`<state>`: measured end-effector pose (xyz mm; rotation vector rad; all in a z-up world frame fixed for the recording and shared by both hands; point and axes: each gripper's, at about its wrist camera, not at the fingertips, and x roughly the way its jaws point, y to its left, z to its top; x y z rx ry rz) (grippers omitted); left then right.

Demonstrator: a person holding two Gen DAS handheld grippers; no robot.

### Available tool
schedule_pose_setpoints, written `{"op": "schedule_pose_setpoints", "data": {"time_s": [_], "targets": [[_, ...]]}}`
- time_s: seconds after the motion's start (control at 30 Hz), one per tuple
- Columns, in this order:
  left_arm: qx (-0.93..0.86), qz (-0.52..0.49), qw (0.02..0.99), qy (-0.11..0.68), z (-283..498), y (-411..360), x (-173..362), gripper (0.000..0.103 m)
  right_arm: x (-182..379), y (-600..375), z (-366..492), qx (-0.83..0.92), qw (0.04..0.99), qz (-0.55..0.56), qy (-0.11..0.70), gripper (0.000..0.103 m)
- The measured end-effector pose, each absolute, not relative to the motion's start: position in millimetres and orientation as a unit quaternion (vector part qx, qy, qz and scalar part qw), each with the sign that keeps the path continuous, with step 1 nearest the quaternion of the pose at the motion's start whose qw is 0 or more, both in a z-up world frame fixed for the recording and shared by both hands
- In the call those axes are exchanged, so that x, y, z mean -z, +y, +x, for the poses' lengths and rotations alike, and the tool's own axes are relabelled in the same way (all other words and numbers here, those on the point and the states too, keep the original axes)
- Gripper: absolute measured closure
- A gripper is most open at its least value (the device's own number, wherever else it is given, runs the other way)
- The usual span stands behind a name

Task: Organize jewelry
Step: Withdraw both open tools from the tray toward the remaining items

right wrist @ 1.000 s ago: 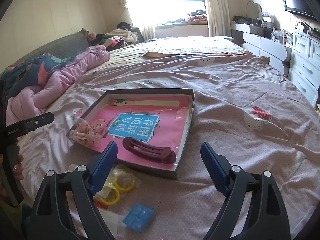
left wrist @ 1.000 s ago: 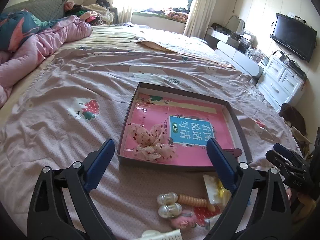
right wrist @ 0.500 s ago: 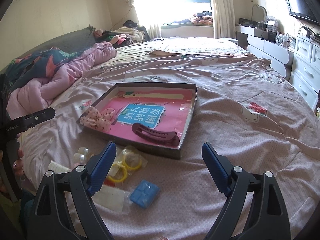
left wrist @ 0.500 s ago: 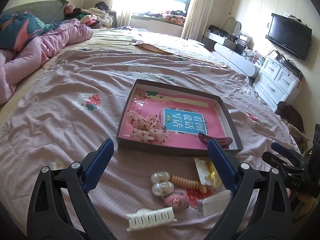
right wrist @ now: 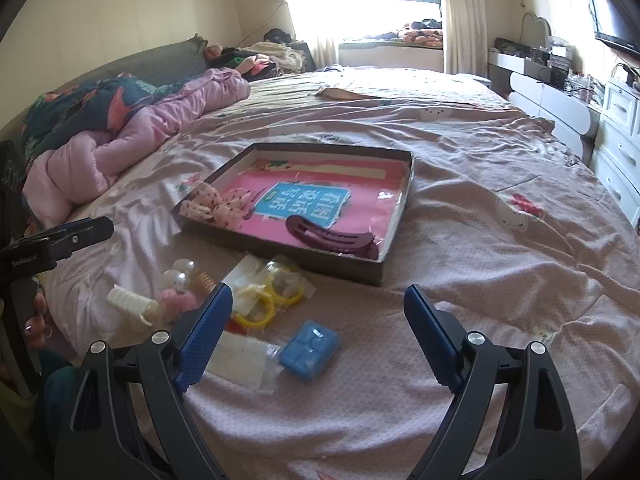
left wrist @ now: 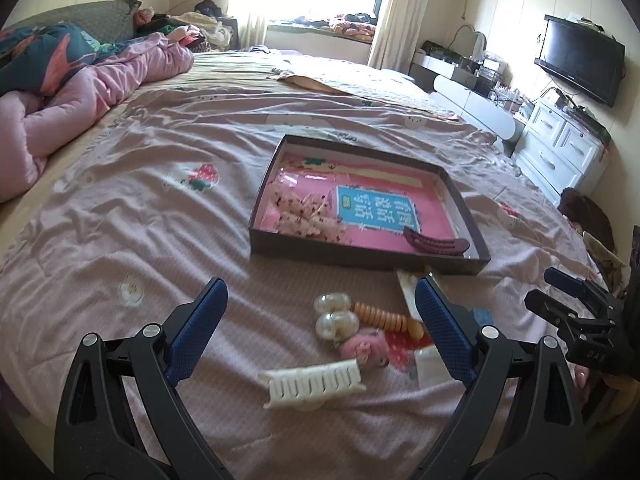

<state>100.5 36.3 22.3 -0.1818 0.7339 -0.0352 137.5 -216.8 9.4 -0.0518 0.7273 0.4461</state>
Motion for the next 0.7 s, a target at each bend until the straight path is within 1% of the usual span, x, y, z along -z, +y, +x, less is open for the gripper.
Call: {"op": "schedule_pose_setpoints", "data": {"time_s": [0.7], "targets": [[-0.005, -0.076, 0.907, 0.415, 70, 40, 17, 0.017, 7, -189, 134, -0.258, 0.888, -0.048, 0.378, 0.018]]}}
